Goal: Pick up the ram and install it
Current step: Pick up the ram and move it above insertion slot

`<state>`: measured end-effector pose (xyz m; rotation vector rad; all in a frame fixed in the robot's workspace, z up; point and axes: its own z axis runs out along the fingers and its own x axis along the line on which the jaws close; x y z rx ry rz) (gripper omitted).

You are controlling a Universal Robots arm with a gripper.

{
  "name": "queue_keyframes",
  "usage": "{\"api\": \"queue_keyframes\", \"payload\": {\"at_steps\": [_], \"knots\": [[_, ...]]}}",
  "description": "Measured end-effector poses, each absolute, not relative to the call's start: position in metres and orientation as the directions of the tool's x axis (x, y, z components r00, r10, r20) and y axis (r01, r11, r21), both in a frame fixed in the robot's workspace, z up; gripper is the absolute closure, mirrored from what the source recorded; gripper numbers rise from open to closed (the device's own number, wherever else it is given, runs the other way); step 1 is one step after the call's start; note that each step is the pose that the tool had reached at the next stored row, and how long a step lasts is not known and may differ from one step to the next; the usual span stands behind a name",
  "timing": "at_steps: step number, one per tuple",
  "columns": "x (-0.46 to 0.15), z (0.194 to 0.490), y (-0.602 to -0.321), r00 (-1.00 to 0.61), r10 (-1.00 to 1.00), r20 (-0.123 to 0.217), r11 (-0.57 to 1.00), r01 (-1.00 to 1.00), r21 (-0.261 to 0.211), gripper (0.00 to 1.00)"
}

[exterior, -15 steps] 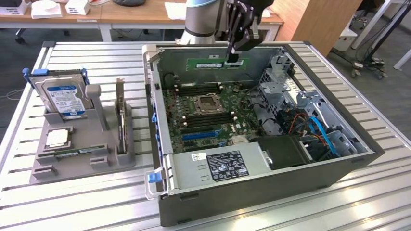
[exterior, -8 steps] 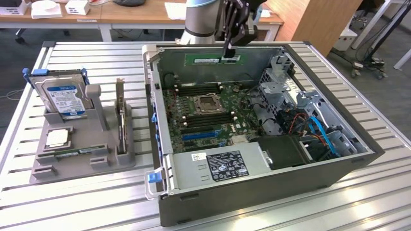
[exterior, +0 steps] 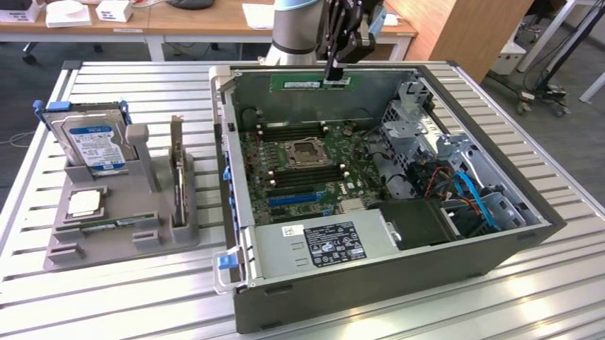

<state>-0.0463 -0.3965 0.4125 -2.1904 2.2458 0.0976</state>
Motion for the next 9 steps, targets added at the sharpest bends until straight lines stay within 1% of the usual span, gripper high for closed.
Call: {"api": "queue_keyframes", "payload": {"at_steps": [9], "knots": [[-0.0463,0.4066,-0.3964,-0.026,-0.999,-0.046,0.024,-0.999,0.042,0.89]]}}
